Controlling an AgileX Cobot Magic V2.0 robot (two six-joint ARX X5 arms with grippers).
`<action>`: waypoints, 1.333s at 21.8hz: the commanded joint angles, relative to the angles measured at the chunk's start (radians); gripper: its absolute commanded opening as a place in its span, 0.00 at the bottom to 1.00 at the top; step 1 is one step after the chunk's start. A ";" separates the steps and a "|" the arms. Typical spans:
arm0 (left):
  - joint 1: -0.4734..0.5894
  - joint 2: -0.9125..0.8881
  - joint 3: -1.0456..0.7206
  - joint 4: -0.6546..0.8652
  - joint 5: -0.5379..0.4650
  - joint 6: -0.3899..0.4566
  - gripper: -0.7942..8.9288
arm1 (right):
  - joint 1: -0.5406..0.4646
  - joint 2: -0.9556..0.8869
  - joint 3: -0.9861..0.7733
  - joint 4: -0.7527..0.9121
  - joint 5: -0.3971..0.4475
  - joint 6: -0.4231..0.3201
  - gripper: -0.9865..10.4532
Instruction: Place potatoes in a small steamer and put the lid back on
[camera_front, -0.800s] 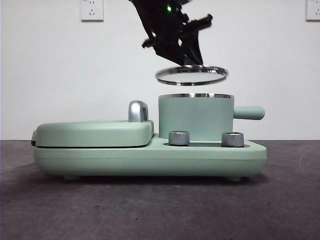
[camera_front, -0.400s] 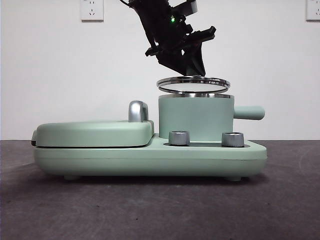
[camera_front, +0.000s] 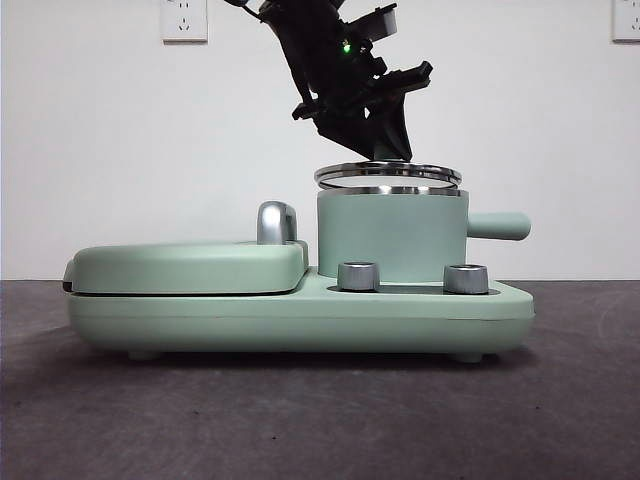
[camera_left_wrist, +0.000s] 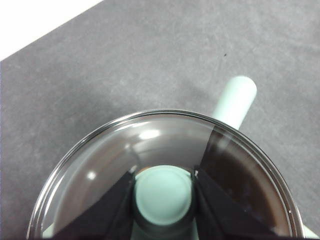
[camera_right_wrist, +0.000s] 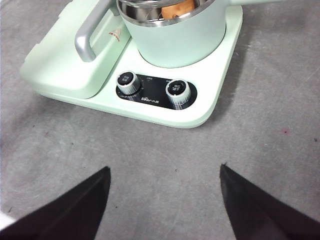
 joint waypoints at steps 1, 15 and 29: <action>-0.011 0.041 0.036 0.013 0.006 -0.014 0.10 | 0.007 0.004 0.003 0.011 0.001 0.010 0.39; -0.043 0.057 0.036 -0.131 -0.009 0.024 0.10 | 0.007 0.004 0.003 0.012 0.001 0.011 0.39; -0.050 0.057 0.032 -0.195 -0.113 0.030 0.10 | 0.007 0.004 0.003 0.012 0.000 0.011 0.39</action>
